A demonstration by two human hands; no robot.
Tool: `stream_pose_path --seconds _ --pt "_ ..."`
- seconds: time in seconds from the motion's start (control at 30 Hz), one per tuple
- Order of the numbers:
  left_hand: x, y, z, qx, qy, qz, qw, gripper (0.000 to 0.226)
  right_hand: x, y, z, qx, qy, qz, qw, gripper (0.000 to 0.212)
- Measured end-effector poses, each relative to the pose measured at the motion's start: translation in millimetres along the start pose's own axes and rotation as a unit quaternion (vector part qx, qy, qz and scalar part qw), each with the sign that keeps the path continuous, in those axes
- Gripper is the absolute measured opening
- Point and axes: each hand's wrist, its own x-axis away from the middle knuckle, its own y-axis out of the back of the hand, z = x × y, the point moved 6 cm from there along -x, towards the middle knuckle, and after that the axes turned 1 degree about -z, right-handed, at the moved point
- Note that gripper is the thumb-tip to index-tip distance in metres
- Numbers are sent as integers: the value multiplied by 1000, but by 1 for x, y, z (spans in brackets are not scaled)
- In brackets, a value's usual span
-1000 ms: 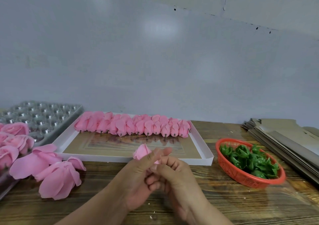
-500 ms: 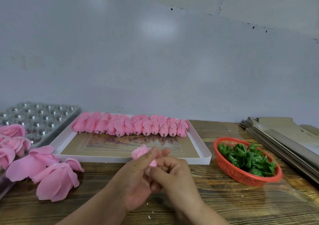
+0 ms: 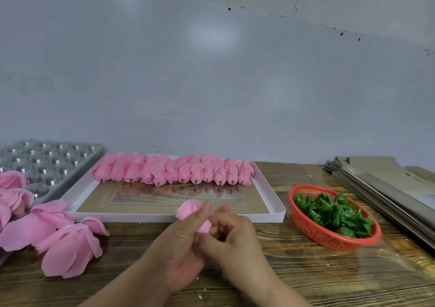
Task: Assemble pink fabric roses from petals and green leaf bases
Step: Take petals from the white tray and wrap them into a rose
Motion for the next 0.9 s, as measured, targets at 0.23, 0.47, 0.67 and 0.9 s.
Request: stream_pose_path --seconds 0.23,0.47,0.67,0.9 --pt "10 -5 -4 -119 6 41 992 54 2 -12 -7 -225 -140 126 956 20" --pt "13 -8 -12 -155 23 66 985 83 6 -21 -4 -321 -182 153 917 11" --pt "11 -3 -12 -106 31 45 993 54 6 -23 -2 -299 -148 125 934 14" --pt "4 2 -5 33 23 -54 998 21 3 -1 5 69 43 -42 996 11"
